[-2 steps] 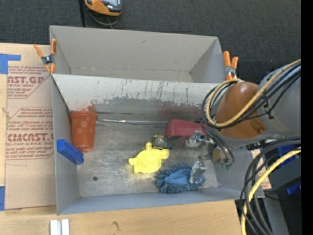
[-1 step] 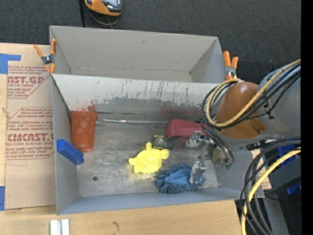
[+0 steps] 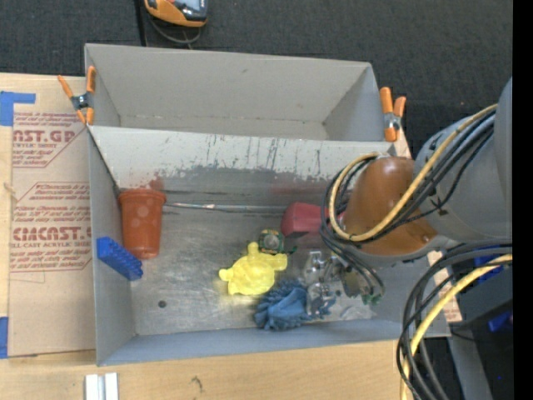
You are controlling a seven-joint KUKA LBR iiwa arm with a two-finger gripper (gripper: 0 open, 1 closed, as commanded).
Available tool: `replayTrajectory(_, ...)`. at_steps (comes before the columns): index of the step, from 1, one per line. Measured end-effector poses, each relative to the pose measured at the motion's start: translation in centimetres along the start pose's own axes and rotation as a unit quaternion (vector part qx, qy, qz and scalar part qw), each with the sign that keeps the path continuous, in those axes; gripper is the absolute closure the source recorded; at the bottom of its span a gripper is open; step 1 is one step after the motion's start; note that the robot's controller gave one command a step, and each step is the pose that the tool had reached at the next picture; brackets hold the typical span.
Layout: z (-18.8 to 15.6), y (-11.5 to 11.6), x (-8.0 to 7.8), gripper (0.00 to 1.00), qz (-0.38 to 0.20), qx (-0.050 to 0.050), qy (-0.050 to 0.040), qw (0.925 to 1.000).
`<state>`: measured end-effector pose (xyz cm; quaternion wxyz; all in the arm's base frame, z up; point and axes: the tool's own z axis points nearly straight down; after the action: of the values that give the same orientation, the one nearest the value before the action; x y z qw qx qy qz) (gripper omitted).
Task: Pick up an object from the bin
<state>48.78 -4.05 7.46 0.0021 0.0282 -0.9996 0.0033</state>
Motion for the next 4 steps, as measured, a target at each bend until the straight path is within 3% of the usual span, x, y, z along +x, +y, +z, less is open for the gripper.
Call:
replayTrajectory(1, 0.0, 0.0, 0.0, 1.00, 0.000, 0.000, 0.0000, 1.0000)
replayTrajectory(2, -3.6, 0.3, 0.2, 1.00, 0.002, -0.003, 0.0018, 1.0000)
replayTrajectory(3, -6.6, 0.7, -0.1, 1.00, -0.008, -0.003, -0.0047, 1.0000)
replayTrajectory(4, -9.0, 0.8, 0.5, 1.00, -0.009, -0.004, 0.0019, 1.0000)
